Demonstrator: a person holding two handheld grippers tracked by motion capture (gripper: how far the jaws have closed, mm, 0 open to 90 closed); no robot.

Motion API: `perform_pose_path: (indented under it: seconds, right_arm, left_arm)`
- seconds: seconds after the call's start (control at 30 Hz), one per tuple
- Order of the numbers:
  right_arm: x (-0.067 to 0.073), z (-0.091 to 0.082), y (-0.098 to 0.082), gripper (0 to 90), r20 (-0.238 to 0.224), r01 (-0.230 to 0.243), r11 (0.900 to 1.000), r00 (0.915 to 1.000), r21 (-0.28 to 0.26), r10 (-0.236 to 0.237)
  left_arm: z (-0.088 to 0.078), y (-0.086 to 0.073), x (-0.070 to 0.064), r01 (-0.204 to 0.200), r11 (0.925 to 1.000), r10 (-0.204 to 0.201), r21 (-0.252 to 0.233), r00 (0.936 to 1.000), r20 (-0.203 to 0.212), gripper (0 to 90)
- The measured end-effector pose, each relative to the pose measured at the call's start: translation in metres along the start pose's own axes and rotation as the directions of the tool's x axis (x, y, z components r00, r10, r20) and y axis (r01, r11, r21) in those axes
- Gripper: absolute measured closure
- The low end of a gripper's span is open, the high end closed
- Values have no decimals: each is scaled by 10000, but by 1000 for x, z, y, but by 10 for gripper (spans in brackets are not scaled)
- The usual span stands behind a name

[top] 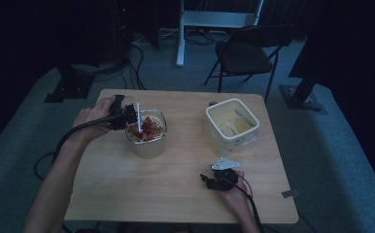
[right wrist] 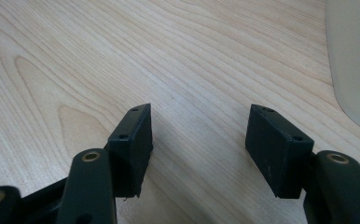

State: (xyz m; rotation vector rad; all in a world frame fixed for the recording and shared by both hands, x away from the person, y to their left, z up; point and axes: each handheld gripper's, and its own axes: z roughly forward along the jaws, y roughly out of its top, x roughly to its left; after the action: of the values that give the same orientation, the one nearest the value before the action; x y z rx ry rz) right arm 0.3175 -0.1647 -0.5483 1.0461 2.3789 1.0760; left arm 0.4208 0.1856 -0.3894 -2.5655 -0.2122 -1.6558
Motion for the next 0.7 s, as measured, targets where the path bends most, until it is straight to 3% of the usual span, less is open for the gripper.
perform_pose_path:
  seconds: [0.3,0.7]
  right_arm:
    - [0,0,0,407,-3,0,10000,10000,2,0]
    - [0,0,0,407,-4,-5,10000,10000,0,5]
  left_arm:
    - [-2,5,-3,-604,9981,605,71,9980,-153,349]
    - [-3,9,-6,-835,9965,834,-37,9962,-251,349]
